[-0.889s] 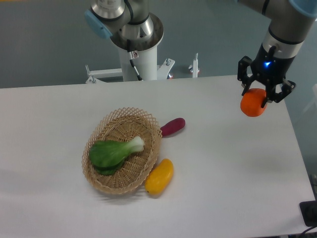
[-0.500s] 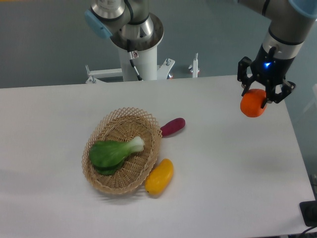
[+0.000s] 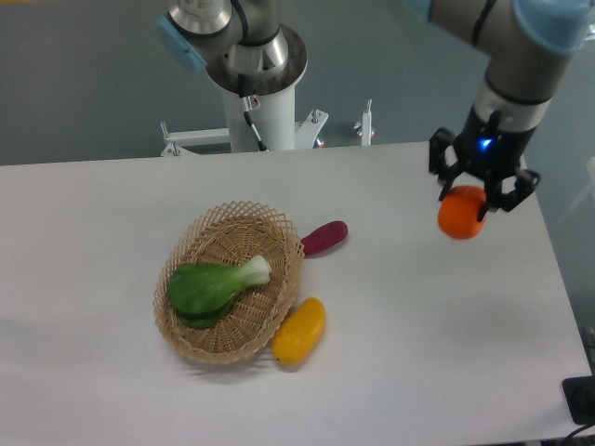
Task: Place the orange in the basket
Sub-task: 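Carry the held orange over the wicker basket and lower it inside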
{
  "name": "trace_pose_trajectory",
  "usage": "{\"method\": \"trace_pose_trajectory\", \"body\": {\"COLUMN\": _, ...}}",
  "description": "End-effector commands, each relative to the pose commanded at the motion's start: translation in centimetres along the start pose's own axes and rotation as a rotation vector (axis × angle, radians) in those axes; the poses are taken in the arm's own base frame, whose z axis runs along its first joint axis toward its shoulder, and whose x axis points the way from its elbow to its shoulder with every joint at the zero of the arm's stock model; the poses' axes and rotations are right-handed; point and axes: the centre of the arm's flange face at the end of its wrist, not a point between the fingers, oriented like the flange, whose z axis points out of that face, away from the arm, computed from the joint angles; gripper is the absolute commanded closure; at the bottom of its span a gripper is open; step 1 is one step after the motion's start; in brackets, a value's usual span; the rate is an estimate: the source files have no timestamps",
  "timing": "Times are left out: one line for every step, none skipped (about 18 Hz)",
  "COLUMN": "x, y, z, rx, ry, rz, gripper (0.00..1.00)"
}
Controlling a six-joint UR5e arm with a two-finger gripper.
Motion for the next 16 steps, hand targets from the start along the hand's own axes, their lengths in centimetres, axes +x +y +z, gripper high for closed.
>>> {"method": "trace_pose_trajectory", "body": {"x": 0.9, "y": -1.1, "z": 0.3, "rx": -0.001, "ry": 0.004, "rz": -0.05, "gripper": 0.51}}
{"method": "trace_pose_trajectory", "body": {"x": 1.9, "y": -2.4, "z": 0.9, "rx": 0.0, "ry": 0.007, "rz": -0.093, "gripper": 0.51}}
{"method": "trace_pose_trajectory", "body": {"x": 2.7, "y": -3.8, "z": 1.1, "rx": 0.016, "ry": -0.012, "rz": -0.117, "gripper": 0.51}}
{"method": "trace_pose_trajectory", "body": {"x": 4.3, "y": -5.3, "z": 1.7, "rx": 0.034, "ry": -0.037, "rz": -0.144, "gripper": 0.51}}
{"method": "trace_pose_trajectory", "body": {"x": 5.0, "y": -5.8, "z": 1.9, "rx": 0.049, "ry": -0.05, "rz": -0.18, "gripper": 0.51}}
{"method": "trace_pose_trajectory", "body": {"x": 6.5, "y": -6.9, "z": 2.3, "rx": 0.057, "ry": -0.051, "rz": -0.209, "gripper": 0.51}}
{"method": "trace_pose_trajectory", "body": {"x": 8.1, "y": -8.0, "z": 2.3, "rx": 0.064, "ry": -0.048, "rz": -0.235, "gripper": 0.51}}
{"method": "trace_pose_trajectory", "body": {"x": 9.4, "y": -8.9, "z": 2.6, "rx": 0.064, "ry": -0.042, "rz": -0.257, "gripper": 0.51}}
{"method": "trace_pose_trajectory", "body": {"x": 11.3, "y": -10.1, "z": 3.3, "rx": 0.056, "ry": -0.026, "rz": -0.256, "gripper": 0.51}}
{"method": "trace_pose_trajectory", "body": {"x": 13.2, "y": -10.9, "z": 4.4, "rx": 0.043, "ry": -0.008, "rz": -0.239, "gripper": 0.51}}
{"method": "trace_pose_trajectory", "body": {"x": 14.6, "y": -11.3, "z": 5.7, "rx": 0.032, "ry": 0.012, "rz": -0.207, "gripper": 0.51}}
{"method": "trace_pose_trajectory", "body": {"x": 16.3, "y": -12.3, "z": 6.4, "rx": 0.026, "ry": 0.024, "rz": -0.161, "gripper": 0.51}}
{"method": "trace_pose_trajectory", "body": {"x": 17.6, "y": -13.2, "z": 7.1, "rx": 0.019, "ry": 0.034, "rz": -0.113, "gripper": 0.51}}
{"method": "trace_pose_trajectory", "body": {"x": 18.9, "y": -14.0, "z": 8.2, "rx": 0.015, "ry": 0.047, "rz": -0.088, "gripper": 0.51}}
{"method": "trace_pose_trajectory", "body": {"x": 19.3, "y": -14.4, "z": 9.4, "rx": 0.008, "ry": 0.056, "rz": -0.095, "gripper": 0.5}}
{"method": "trace_pose_trajectory", "body": {"x": 20.1, "y": -14.9, "z": 10.0, "rx": 0.002, "ry": 0.062, "rz": -0.103, "gripper": 0.5}}
